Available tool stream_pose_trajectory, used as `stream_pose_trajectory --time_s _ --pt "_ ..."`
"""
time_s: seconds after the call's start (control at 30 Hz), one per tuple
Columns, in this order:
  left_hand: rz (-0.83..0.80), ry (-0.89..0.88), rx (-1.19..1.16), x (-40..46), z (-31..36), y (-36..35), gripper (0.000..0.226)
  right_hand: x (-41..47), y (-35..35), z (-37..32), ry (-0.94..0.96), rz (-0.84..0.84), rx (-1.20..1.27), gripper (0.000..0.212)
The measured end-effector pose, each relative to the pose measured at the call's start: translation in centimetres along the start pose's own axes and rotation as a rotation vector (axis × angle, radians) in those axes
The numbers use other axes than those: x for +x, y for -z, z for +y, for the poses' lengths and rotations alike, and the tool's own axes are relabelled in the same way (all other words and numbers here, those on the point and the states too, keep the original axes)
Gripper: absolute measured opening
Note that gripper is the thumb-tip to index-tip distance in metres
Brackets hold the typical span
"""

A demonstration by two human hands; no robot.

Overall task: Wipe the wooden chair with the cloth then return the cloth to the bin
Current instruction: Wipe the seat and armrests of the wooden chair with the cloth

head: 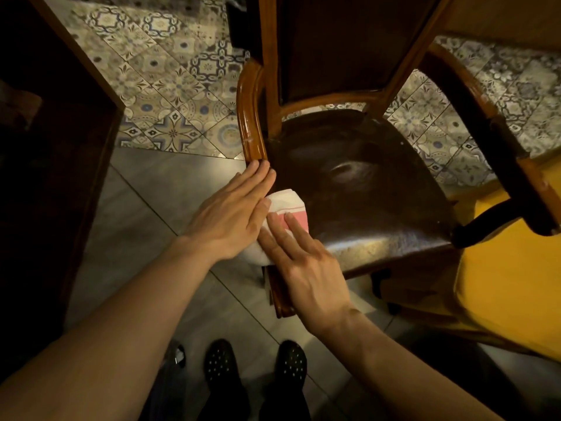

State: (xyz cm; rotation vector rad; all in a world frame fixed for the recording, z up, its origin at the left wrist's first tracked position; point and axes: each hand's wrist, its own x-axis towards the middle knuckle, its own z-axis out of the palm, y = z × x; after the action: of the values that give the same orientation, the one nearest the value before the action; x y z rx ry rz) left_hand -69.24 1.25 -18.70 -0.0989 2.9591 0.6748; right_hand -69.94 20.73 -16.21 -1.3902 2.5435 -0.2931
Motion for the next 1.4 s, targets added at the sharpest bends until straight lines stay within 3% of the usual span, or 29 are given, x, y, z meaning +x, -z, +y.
stream_pose_trajectory --time_s 0.17,0.37,0.6,0.77,1.1,1.27,1.4 --pt "0.044 -0.011 -0.016 -0.1 0.0 -0.3 0.066 -3.9 -0.1 -0.5 0.053 0.077 0.024 0.061" --pt "0.094 -0.002 -0.059 -0.4 0.1 -0.8 0.060 -8.1 -0.2 -0.8 0.137 0.021 -0.045 0.056" --pt "0.099 0.007 -0.106 -0.5 0.3 -0.6 0.059 -5.0 0.4 -0.2 0.135 0.017 -0.112 0.053" --pt "0.082 0.015 -0.111 -0.5 0.4 -0.6 0.059 -0.2 0.8 0.6 0.064 -0.091 -0.112 0.079" --pt "0.082 0.023 -0.098 -0.5 0.2 -1.2 0.062 0.6 2.6 3.1 0.175 -0.134 -0.012 0.081" --pt "0.113 0.029 -0.097 -0.6 0.3 -2.2 0.059 -1.6 3.7 8.4 -0.083 0.050 0.342 0.051" --pt "0.141 0.025 -0.091 -0.6 0.4 -2.5 0.060 -1.1 5.4 14.2 -0.471 0.233 0.327 0.047"
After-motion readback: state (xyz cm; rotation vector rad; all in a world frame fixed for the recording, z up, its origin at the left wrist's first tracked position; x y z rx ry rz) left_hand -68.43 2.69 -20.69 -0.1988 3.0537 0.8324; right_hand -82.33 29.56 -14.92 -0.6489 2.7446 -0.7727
